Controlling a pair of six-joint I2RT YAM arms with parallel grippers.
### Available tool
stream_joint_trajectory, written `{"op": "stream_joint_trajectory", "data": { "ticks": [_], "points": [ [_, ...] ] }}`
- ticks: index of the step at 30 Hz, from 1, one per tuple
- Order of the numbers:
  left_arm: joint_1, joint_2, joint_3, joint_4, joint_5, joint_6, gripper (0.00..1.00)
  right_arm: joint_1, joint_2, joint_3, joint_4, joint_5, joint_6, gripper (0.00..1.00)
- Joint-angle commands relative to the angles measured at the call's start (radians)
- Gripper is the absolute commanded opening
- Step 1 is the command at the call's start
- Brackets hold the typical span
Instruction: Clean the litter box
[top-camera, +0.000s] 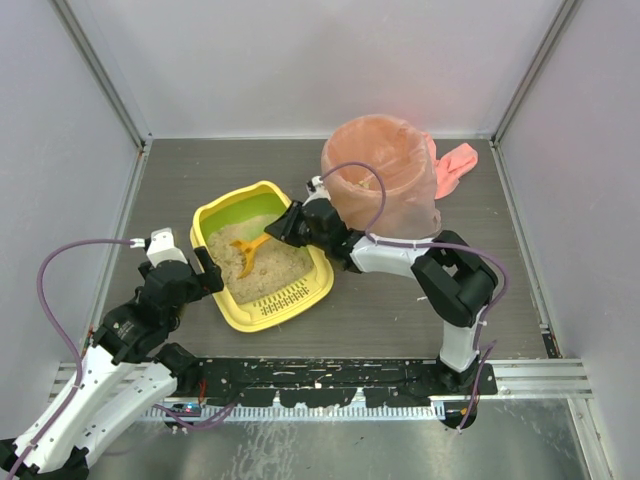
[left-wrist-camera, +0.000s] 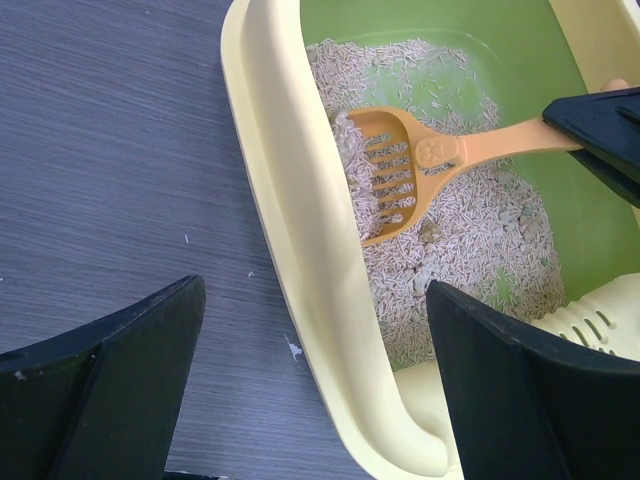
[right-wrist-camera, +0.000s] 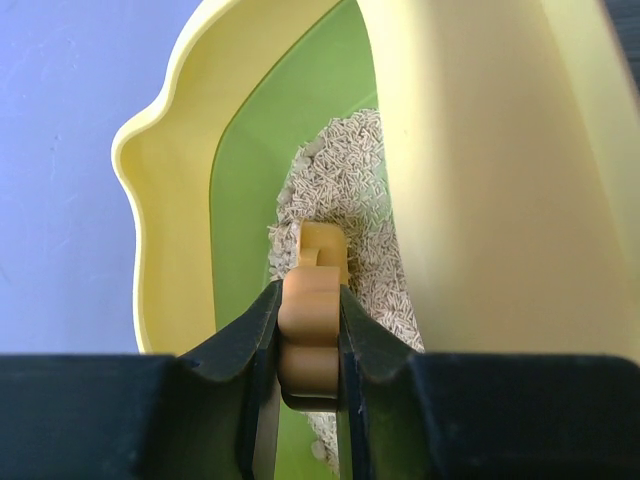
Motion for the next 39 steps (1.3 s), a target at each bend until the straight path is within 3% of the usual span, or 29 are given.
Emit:
{"op": "stream_joint_trajectory", "data": {
  "ticks": [1, 17, 39],
  "points": [
    [0.007, -0.006, 0.009, 0.009, -0.002, -0.015, 0.94, 0.012, -0.095, -0.056, 0.028, 0.061, 0.051, 0.01],
    [0.007, -0.012, 0.019, 0.0, -0.006, -0.016, 0.94, 0.003, -0.314, -0.303, 0.212, 0.202, 0.173, 0.01],
    [0.007, -0.005, 0.066, 0.001, -0.037, 0.006, 0.94, -0.127, -0.46, -0.649, 0.662, 0.07, 0.362, 0.01]
  ]
}}
